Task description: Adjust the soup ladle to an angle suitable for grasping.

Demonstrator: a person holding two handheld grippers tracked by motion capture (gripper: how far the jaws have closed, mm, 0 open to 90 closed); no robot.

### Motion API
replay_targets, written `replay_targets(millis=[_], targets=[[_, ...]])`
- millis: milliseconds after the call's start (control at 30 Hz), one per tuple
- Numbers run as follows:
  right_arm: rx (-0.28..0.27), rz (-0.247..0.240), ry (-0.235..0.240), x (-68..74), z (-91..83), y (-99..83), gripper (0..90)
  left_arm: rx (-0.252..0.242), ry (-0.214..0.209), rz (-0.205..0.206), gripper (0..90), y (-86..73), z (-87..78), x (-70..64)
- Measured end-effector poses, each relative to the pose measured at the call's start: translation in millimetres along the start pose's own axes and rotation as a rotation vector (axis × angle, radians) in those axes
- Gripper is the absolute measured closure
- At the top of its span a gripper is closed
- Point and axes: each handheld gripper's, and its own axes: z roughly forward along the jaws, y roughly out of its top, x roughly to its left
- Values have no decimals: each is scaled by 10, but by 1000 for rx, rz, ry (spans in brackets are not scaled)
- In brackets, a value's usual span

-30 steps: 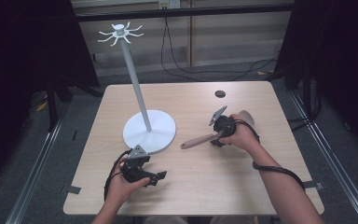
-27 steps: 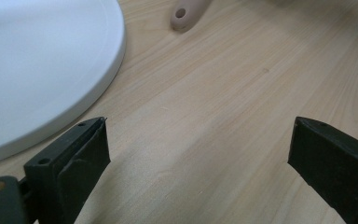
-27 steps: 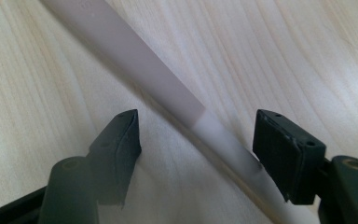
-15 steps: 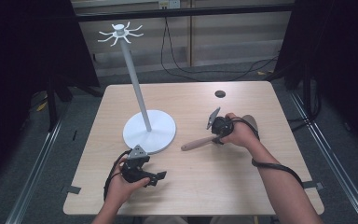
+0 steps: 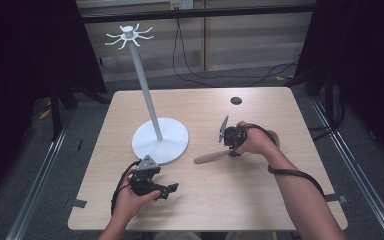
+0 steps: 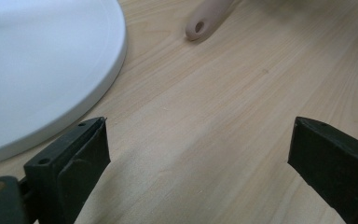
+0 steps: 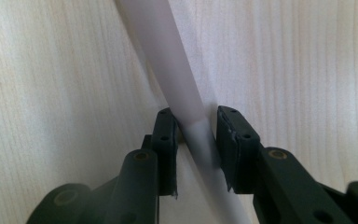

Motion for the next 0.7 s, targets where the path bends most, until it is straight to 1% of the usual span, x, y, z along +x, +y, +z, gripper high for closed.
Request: replay_targets(millis=[67, 100, 133, 167, 200, 233, 300, 333, 367, 400, 433, 467, 500, 533, 567, 600, 633, 667, 700], targets=[[10, -15, -8, 21, -6, 7, 712, -3, 0, -3, 49, -2, -3, 8], [11, -45, -10, 34, -15, 8, 725, -4, 3, -4, 49, -1, -6, 11], [3, -62, -12, 46, -19, 5, 737, -4, 4, -4, 49, 0, -7, 13], [0, -66, -10, 57, -28, -3, 752, -5, 5, -4, 49, 0, -7, 13], [-4, -70, -18, 72, -45, -10, 772, -5, 4, -4, 49, 0, -6, 11], [-12, -63, -24, 83, -67, -22, 786, -4, 3, -4, 49, -1, -5, 9], [-56, -45, -8, 74, -108, -60, 789, -4, 3, -2, 50, 1, -5, 6], [-70, -41, -14, 83, -139, -78, 789, -6, 3, -1, 50, 2, -5, 4], [-101, -28, -27, 94, -195, -122, 790, -6, 3, 0, 50, 3, -4, 4], [-101, -28, -27, 94, -195, -122, 790, -7, 1, -5, 50, 3, 2, 0], [-141, -11, -37, 84, -268, -174, 790, -4, 0, -5, 50, 2, 4, -1], [-141, -11, -37, 84, -268, -174, 790, -1, 2, -2, 50, 5, 3, -4], [-167, 22, -50, 86, -316, -203, 790, 0, 2, 2, 50, 8, 3, -6], [-189, 44, -47, 83, -365, -231, 790, -7, 0, 0, 50, 10, 7, -12], [-221, 52, -54, 74, -415, -259, 790, -7, 0, -1, 50, 13, 6, -19], [-266, 77, -71, 63, -472, -299, 790, -7, -1, 0, 50, 14, 7, -21], [-281, 93, -67, 69, -501, -323, 791, -7, 5, 4, 50, 16, 9, -30], [-322, 97, -91, 70, -546, -359, 790, -4, 7, 8, 50, 18, 6, -33], [-348, 111, -98, 75, -572, -384, 791, -5, 8, 8, 50, 21, 4, -37]])
